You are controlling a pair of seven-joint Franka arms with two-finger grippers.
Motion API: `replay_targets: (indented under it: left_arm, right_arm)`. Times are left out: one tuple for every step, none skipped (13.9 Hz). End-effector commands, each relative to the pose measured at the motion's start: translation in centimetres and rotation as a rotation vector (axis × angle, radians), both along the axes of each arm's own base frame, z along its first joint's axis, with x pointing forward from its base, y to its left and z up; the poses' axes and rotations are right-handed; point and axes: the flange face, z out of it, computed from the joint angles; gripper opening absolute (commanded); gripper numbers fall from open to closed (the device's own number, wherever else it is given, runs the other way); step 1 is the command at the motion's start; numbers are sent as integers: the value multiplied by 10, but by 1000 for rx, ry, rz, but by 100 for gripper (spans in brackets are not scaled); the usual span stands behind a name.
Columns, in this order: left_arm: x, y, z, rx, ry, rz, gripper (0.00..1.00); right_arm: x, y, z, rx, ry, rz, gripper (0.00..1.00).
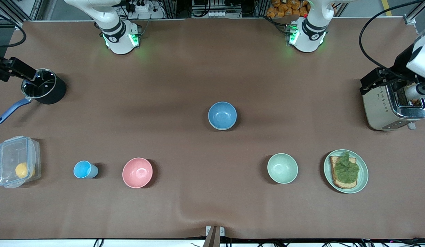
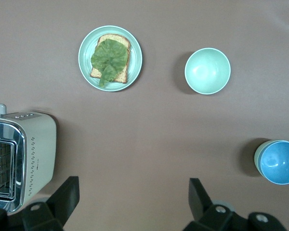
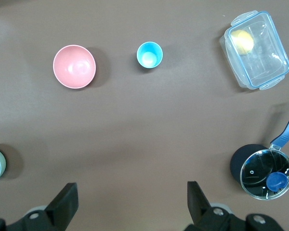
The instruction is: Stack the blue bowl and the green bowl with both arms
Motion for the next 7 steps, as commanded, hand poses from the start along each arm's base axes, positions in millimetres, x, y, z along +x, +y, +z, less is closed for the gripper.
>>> replay_targets:
  left_arm:
    - [-6,0,5,12,0,4,100]
    - [-6,0,5,14,0,4,100]
    - [-4,0,4,19,3,-7,100]
    - [-4,-2,3,20,4,-11,100]
    - [-4,-3,2,22,5,-13,100]
    - [-4,-4,4,21,1,-16,100]
    - [-5,-4,6,22,-4,-16,100]
  right_arm:
    - [-8,-1,2,-26,-6,8,100]
    - [-8,-1,2,-24,-5,8,100]
    - [-8,0,1,-24,-3,8,100]
    - [-6,-1,0,-23,-2,5,100]
    - [-6,-1,-1,-21,-2,5,100]
    - [-5,0,0,-21,-6,7,100]
    - [-5,1,-1,-21,-6,-1,100]
